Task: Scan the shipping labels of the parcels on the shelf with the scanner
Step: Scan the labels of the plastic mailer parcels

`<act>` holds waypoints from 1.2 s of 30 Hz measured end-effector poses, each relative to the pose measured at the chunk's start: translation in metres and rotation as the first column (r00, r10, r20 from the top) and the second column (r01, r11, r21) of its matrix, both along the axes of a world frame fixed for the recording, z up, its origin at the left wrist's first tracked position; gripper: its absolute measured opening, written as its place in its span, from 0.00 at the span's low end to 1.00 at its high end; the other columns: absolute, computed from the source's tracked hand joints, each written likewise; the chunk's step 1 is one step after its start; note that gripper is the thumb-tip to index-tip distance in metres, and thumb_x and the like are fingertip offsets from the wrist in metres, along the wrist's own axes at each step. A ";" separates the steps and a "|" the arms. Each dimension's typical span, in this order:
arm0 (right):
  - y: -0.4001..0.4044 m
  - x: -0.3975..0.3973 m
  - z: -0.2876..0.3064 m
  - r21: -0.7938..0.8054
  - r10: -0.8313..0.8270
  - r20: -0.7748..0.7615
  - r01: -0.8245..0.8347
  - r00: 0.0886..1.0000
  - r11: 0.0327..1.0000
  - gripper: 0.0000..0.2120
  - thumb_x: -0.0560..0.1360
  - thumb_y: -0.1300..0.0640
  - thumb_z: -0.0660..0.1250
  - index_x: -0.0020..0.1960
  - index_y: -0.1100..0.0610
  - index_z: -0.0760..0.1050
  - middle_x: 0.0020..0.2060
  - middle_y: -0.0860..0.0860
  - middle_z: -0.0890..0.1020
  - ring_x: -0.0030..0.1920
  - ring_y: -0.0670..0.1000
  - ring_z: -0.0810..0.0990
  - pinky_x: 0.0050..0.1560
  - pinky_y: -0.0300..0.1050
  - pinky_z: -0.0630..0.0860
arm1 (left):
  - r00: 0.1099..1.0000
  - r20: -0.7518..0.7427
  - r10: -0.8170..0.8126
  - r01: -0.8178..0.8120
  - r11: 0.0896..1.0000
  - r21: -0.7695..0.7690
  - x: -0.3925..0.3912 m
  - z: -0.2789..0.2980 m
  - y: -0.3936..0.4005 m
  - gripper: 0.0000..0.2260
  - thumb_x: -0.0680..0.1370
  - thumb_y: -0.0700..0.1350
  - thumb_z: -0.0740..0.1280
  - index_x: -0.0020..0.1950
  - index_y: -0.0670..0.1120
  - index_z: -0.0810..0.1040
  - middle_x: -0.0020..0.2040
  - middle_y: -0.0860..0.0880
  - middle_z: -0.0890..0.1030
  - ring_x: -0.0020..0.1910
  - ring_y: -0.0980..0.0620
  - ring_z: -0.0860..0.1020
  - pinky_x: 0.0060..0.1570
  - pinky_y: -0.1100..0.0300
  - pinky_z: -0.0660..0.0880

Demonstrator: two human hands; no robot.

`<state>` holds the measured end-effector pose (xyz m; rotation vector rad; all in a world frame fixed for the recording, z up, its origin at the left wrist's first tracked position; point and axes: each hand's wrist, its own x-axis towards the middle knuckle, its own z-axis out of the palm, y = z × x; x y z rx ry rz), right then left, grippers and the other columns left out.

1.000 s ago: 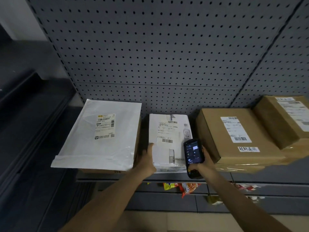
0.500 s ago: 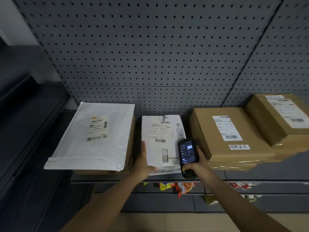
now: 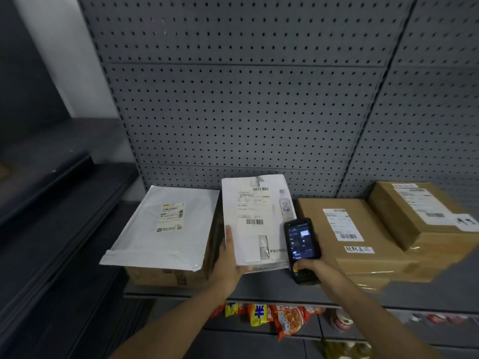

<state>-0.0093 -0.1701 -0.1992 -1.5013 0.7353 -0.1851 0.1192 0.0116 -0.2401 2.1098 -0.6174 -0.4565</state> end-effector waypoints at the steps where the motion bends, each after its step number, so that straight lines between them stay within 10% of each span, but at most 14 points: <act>1: 0.000 -0.003 0.005 0.007 -0.002 0.009 0.002 1.000 1.000 0.37 0.63 0.71 0.74 0.63 0.45 0.65 0.52 0.49 0.80 0.55 0.54 0.78 0.62 0.62 0.73 | 1.000 0.023 0.000 0.000 1.000 -0.006 -0.002 0.004 -0.001 0.53 0.73 0.41 0.72 0.74 0.53 0.28 0.79 0.49 0.48 0.75 0.50 0.59 0.73 0.50 0.62; 7: 0.006 -0.015 0.043 -0.071 0.030 0.090 -0.023 0.996 0.997 0.44 0.61 0.71 0.73 0.71 0.47 0.61 0.54 0.47 0.79 0.54 0.51 0.78 0.57 0.54 0.76 | 0.968 0.253 -0.009 0.021 0.999 -0.046 0.001 0.025 -0.004 0.51 0.74 0.42 0.71 0.72 0.60 0.28 0.79 0.49 0.46 0.73 0.51 0.63 0.71 0.50 0.66; 16: 0.041 -0.023 0.079 0.417 0.023 0.415 -0.213 0.910 0.883 0.33 0.69 0.79 0.64 0.67 0.53 0.69 0.58 0.64 0.80 0.47 0.60 0.84 0.41 0.49 0.82 | 0.835 0.548 0.057 -0.067 0.998 -0.002 0.002 0.027 -0.007 0.53 0.75 0.47 0.71 0.70 0.58 0.23 0.79 0.47 0.44 0.77 0.49 0.54 0.72 0.60 0.51; 20: 0.053 -0.022 0.090 0.525 0.029 0.476 -0.311 0.879 0.792 0.33 0.70 0.78 0.62 0.69 0.52 0.69 0.62 0.66 0.77 0.48 0.61 0.84 0.42 0.49 0.82 | 0.875 0.478 0.070 -0.016 0.993 -0.117 0.004 0.033 -0.005 0.52 0.74 0.41 0.71 0.72 0.64 0.29 0.79 0.51 0.44 0.78 0.49 0.52 0.73 0.46 0.61; 36: 0.089 -0.024 0.102 0.539 0.079 0.465 -0.352 0.882 0.765 0.31 0.69 0.77 0.63 0.67 0.55 0.71 0.56 0.65 0.80 0.49 0.64 0.83 0.51 0.53 0.81 | 0.860 0.488 0.152 -0.101 0.987 -0.129 0.009 0.032 0.018 0.52 0.76 0.39 0.70 0.68 0.69 0.26 0.78 0.47 0.50 0.77 0.46 0.56 0.72 0.47 0.64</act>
